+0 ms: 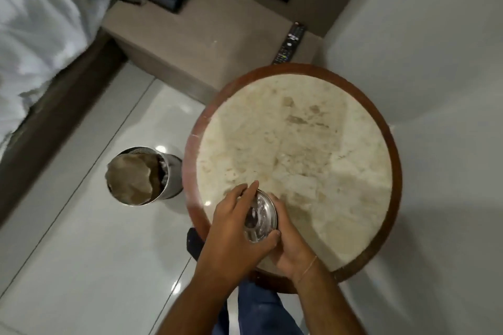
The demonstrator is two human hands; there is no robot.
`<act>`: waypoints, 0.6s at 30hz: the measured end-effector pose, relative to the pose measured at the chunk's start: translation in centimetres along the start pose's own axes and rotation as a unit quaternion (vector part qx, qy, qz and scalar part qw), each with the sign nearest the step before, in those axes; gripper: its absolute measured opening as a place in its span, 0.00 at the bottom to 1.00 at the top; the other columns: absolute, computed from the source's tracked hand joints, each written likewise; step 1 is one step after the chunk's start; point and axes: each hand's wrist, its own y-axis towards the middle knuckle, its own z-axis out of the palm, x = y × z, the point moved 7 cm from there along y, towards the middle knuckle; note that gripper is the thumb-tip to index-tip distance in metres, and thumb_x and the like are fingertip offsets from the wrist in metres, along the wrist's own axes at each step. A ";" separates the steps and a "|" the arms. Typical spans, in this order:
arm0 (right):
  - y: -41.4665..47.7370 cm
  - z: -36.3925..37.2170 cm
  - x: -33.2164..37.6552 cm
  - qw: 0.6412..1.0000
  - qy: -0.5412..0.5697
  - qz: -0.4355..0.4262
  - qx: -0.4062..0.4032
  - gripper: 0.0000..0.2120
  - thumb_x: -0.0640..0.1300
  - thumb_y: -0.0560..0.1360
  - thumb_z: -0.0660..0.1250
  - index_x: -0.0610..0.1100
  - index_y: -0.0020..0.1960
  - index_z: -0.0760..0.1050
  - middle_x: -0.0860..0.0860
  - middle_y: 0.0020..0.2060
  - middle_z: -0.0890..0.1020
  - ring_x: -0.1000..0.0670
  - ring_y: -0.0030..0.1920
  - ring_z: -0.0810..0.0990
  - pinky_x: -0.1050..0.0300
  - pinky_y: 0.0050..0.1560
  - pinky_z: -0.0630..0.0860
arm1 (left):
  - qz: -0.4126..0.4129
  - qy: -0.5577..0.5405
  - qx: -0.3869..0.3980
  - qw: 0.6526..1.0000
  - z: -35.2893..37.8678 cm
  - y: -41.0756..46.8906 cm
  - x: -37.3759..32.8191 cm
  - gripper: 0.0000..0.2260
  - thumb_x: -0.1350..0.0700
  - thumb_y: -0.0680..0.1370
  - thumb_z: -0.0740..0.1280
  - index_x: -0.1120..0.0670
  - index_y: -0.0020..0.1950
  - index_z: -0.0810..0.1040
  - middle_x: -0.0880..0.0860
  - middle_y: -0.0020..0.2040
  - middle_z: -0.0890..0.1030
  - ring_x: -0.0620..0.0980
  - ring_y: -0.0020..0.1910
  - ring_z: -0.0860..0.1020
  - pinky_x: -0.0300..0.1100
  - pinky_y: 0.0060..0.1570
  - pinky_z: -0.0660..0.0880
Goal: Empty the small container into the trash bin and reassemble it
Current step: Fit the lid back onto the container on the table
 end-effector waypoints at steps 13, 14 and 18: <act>-0.8 -11.1 6.5 0.992 -0.006 -0.092 -0.081 0.26 0.72 0.81 0.63 0.56 0.64 0.88 0.48 0.62 0.90 0.52 0.62 0.89 0.57 0.54 0.86 | 0.050 0.134 0.079 0.987 11.4 6.6 -5.0 0.43 0.40 0.65 0.72 0.47 0.79 0.67 0.53 0.72 0.71 0.56 0.70 0.68 0.54 0.67 0.73; -0.7 -11.9 7.3 0.987 -0.062 -0.102 -0.106 0.25 0.72 0.83 0.59 0.60 0.60 0.89 0.50 0.59 0.91 0.53 0.59 0.89 0.56 0.54 0.85 | 0.056 0.156 0.075 0.983 12.0 7.4 -5.1 0.42 0.39 0.66 0.72 0.49 0.79 0.67 0.54 0.72 0.71 0.57 0.70 0.67 0.56 0.67 0.73; -0.8 -16.7 10.1 0.935 -0.171 -0.169 -0.262 0.21 0.67 0.85 0.61 0.55 0.58 0.86 0.52 0.56 0.89 0.50 0.57 0.87 0.52 0.54 0.82 | 0.082 0.267 0.076 0.957 14.5 10.4 -4.7 0.44 0.39 0.67 0.75 0.51 0.80 0.66 0.58 0.74 0.70 0.62 0.71 0.65 0.61 0.62 0.75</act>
